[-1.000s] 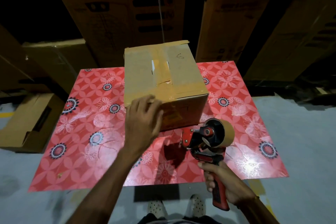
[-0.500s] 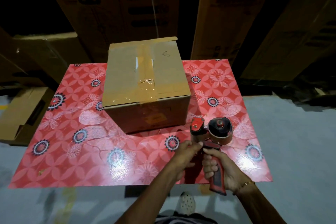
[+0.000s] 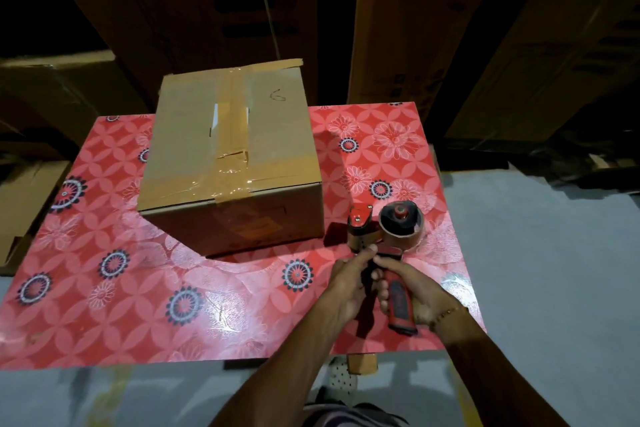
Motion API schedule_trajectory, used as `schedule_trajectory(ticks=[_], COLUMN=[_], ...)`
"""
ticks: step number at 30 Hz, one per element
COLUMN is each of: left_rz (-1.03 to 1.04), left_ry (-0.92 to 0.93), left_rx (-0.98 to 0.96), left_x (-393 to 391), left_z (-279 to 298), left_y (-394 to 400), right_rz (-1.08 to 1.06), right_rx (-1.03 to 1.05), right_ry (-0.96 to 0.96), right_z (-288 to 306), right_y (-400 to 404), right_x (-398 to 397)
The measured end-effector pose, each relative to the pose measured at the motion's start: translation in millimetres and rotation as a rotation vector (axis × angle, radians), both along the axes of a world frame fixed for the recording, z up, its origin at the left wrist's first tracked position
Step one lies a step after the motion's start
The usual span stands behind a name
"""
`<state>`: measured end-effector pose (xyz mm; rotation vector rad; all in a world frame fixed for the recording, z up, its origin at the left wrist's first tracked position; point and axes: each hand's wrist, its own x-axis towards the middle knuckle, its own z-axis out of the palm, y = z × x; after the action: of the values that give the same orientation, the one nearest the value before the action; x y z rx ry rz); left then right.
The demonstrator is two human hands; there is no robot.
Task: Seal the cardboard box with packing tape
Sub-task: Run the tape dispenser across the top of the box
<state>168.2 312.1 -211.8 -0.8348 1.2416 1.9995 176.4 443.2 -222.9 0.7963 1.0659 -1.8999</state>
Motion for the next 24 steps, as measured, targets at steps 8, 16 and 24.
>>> schedule_trajectory(ticks=[8,16,24], left_rz=[0.049,0.04,-0.148], left_ry=[-0.006,0.022,0.096], left_rx=[-0.032,-0.052,-0.15], left_x=[-19,-20,-22], left_z=[-11,-20,-7], left_y=[25,25,-3], right_rz=[-0.088,0.021,0.111], right_rx=[0.629,1.064,1.515], right_ry=[0.42,0.63,0.742], right_z=[-3,-13,-1], right_y=[24,19,20], right_x=[-3,3,-1])
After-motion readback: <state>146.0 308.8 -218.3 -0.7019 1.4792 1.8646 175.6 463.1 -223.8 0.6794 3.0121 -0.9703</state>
